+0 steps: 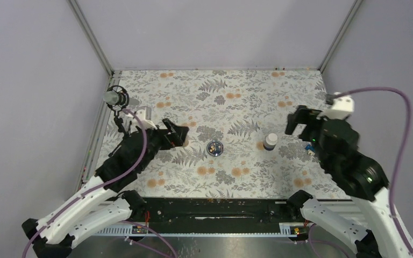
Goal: Sort the pills into containers
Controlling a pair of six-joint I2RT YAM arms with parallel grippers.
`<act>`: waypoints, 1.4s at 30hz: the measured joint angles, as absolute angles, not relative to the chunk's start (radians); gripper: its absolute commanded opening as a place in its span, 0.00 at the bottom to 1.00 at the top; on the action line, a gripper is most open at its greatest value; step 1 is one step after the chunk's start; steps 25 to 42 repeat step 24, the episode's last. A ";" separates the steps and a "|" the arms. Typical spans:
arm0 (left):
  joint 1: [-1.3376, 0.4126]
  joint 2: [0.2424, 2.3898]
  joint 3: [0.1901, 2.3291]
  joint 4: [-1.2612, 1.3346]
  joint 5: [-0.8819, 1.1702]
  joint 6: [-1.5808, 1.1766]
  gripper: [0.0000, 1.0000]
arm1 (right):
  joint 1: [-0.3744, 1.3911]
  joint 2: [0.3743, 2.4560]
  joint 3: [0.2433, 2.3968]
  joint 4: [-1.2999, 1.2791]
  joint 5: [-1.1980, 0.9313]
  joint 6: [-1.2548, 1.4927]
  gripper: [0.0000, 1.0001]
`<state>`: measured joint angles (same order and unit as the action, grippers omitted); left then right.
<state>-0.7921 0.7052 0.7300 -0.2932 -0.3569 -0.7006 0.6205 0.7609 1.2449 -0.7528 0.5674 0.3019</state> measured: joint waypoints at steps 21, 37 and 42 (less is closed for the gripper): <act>-0.792 0.392 0.947 -0.649 -0.404 -0.585 0.99 | 0.619 0.393 1.478 -0.938 0.801 0.248 0.99; -0.792 0.373 0.947 -0.663 -0.406 -0.588 0.99 | 0.619 0.393 1.478 -0.955 0.793 0.249 0.99; -0.792 0.373 0.947 -0.663 -0.406 -0.588 0.99 | 0.619 0.393 1.478 -0.955 0.793 0.249 0.99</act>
